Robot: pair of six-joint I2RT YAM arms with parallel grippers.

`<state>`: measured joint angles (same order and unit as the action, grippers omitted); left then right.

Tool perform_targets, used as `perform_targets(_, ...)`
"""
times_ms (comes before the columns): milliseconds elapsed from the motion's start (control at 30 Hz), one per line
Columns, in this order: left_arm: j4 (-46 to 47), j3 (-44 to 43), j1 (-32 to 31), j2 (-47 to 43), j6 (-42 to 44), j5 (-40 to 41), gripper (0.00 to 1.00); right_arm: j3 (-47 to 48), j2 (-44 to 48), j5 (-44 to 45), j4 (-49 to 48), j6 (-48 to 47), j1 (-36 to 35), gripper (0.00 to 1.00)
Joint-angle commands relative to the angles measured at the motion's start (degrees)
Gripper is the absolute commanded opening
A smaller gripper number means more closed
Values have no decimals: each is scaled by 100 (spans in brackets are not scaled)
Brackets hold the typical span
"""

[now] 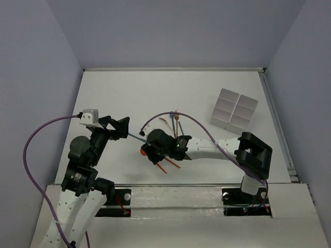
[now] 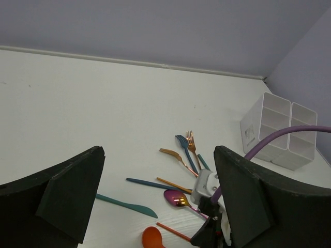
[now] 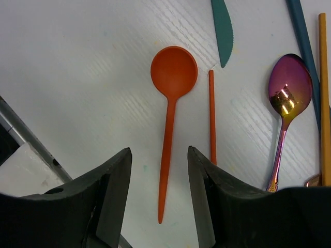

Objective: Sort the eating utensils into containers

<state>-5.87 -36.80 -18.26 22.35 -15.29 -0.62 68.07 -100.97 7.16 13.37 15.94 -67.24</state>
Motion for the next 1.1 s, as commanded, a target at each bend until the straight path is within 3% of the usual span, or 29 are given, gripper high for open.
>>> perform_targets(0, 183, -249, 16, -64, 105, 10, 99, 495, -256, 216, 131, 119, -43, 53)
perform_targets(533, 191, -232, 16, -125, 79, 10, 99, 1199, -1425, 585, 553, 137, -43, 46)
perform_targets(633, 191, -232, 16, -125, 70, 10, 99, 1296, -1566, 620, 614, 128, -43, 35)
perform_targets(800, 200, -232, 16, -143, 79, 10, 99, 1305, -1645, 611, 650, 163, -43, 26)
perform_targets(933, 200, -232, 16, -161, 79, 10, 99, 1314, -1584, 611, 650, 198, -43, 7)
perform_targets(1067, 209, -232, 16, -169, 70, 10, 99, 1375, -1268, 647, 388, 242, -43, 7)
